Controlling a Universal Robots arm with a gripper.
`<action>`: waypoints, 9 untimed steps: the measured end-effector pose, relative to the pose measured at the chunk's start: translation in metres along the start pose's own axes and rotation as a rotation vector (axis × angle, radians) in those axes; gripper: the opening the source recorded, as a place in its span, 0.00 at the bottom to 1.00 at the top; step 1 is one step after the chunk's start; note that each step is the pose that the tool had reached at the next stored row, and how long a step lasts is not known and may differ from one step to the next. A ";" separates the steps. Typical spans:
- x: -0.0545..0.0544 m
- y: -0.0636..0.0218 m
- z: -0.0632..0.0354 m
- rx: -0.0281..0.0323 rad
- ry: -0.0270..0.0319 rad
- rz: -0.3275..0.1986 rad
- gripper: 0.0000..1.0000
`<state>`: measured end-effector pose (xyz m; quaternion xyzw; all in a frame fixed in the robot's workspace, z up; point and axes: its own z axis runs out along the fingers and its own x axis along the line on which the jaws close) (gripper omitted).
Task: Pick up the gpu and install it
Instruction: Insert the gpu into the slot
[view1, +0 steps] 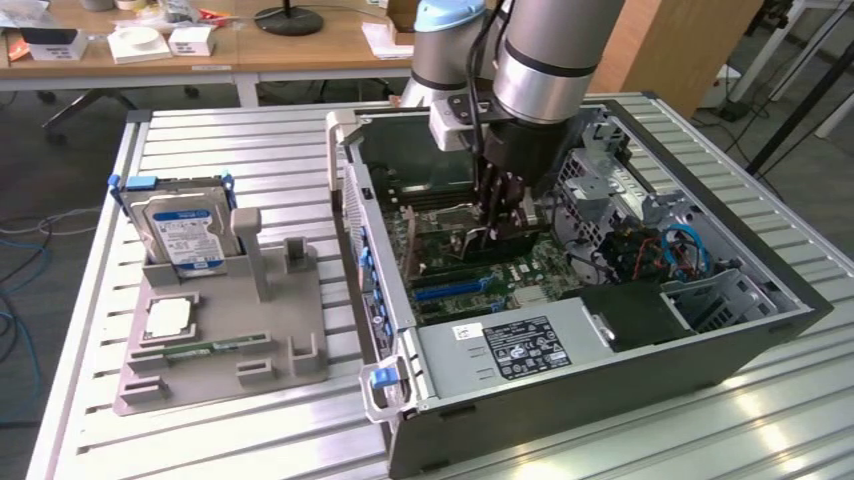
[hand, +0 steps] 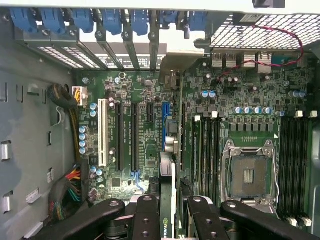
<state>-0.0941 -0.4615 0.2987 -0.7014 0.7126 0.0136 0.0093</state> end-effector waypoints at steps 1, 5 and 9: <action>0.000 0.0000 0.0000 0.0000 0.0000 0.000 0.26; 0.000 0.0001 0.0013 0.0001 -0.0001 0.000 0.26; 0.000 0.0004 0.0051 0.0000 0.0001 0.000 0.26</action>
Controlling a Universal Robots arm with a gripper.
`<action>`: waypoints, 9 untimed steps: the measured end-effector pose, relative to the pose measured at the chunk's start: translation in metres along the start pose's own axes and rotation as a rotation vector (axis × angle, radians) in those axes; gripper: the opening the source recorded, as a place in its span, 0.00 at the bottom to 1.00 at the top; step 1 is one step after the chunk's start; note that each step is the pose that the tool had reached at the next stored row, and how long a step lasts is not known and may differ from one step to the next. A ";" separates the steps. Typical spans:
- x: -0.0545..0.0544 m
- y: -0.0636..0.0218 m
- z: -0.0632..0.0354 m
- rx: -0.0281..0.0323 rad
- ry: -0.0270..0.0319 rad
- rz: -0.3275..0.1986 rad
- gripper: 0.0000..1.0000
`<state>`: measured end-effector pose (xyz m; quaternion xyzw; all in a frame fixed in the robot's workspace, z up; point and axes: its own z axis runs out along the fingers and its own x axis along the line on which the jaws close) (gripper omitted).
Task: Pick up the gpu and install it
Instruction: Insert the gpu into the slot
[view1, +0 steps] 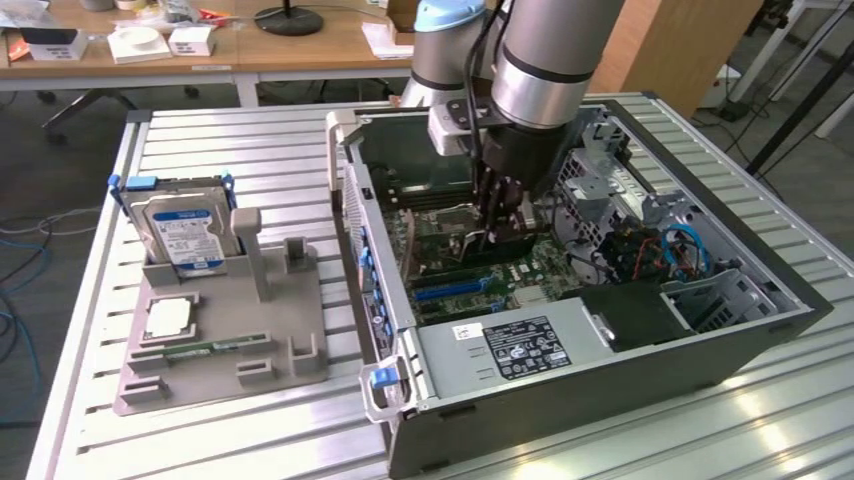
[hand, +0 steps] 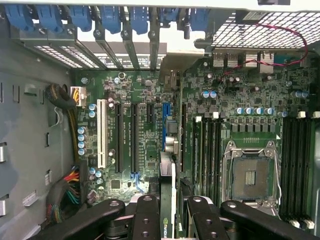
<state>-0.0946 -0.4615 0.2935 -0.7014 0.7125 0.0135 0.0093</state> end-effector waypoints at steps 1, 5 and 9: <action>0.000 0.0001 0.0008 0.0000 -0.0001 0.000 0.26; 0.000 0.0005 0.0039 0.0001 -0.0001 0.000 0.26; 0.000 0.0011 0.0067 0.0000 -0.0001 0.000 0.26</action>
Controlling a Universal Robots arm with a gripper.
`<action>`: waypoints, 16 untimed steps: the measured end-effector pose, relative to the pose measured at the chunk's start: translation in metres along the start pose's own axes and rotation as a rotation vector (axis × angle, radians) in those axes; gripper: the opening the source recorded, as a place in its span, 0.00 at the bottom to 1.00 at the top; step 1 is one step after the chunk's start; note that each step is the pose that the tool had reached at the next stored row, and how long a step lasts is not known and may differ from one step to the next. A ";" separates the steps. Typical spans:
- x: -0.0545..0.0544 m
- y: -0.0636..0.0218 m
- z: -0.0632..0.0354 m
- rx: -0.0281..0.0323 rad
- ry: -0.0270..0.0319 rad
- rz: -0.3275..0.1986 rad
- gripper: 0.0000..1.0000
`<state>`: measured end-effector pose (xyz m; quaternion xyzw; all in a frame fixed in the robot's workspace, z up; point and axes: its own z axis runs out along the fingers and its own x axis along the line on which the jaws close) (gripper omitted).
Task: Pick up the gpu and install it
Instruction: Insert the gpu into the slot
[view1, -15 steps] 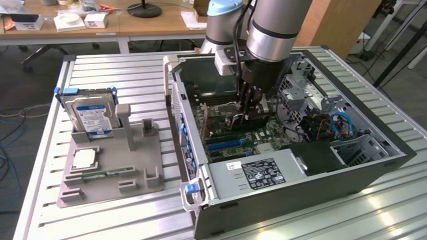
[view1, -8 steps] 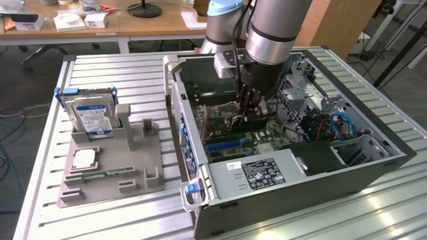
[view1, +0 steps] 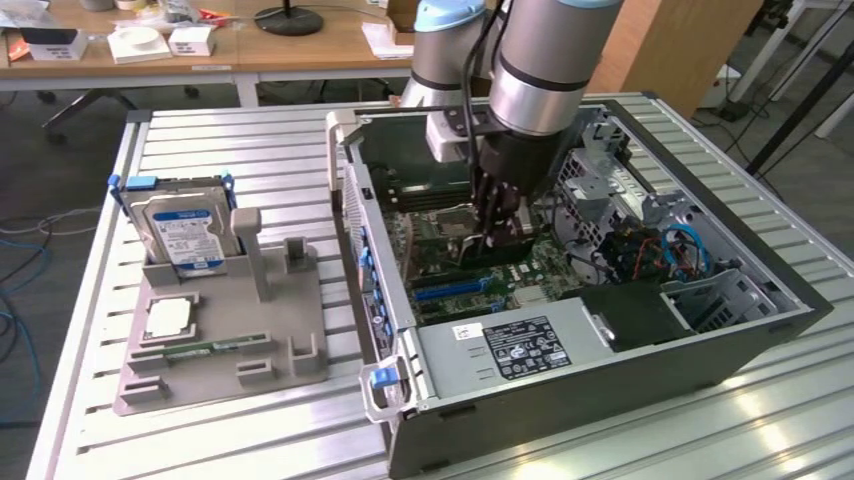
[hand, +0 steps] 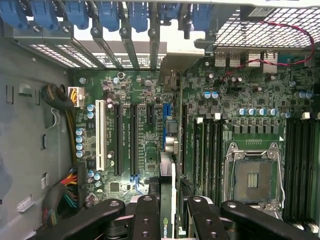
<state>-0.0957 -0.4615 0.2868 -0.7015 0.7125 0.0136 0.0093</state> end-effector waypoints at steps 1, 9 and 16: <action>0.000 0.0000 0.0000 -0.0001 0.0002 0.000 0.26; 0.002 0.0003 0.0001 0.0000 -0.0001 0.000 0.26; 0.002 0.0055 0.0002 0.0000 0.0000 0.000 0.26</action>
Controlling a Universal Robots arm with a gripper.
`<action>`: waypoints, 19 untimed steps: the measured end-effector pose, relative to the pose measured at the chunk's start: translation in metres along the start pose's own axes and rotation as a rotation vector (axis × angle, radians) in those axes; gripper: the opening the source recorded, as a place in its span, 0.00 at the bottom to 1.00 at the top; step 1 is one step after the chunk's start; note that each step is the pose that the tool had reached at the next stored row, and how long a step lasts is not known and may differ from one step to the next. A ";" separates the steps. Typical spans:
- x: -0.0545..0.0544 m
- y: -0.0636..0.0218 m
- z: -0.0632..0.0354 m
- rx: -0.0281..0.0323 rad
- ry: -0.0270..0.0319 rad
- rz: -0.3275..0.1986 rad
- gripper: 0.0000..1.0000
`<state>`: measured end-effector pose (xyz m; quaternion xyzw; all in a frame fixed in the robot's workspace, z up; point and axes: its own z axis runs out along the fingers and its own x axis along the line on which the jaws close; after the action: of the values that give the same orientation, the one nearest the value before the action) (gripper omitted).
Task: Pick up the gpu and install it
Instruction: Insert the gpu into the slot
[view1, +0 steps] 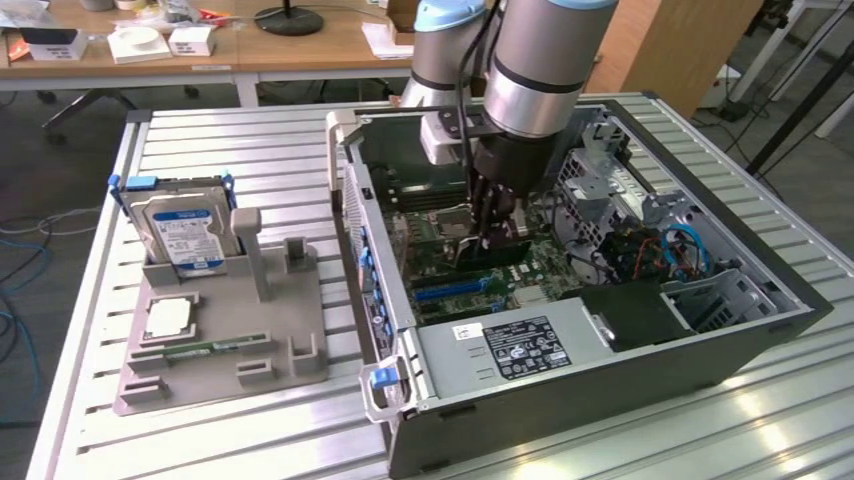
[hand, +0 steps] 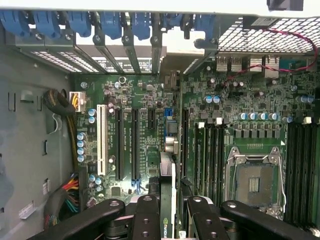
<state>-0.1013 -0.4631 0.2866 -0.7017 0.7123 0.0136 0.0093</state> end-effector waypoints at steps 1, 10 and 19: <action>0.000 0.0003 0.0000 0.0000 0.0000 0.000 0.26; 0.000 0.0012 0.0027 -0.0001 0.0002 0.000 0.26; 0.000 0.0025 0.0057 0.0000 0.0000 0.000 0.26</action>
<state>-0.1038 -0.4631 0.2809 -0.7016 0.7124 0.0136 0.0093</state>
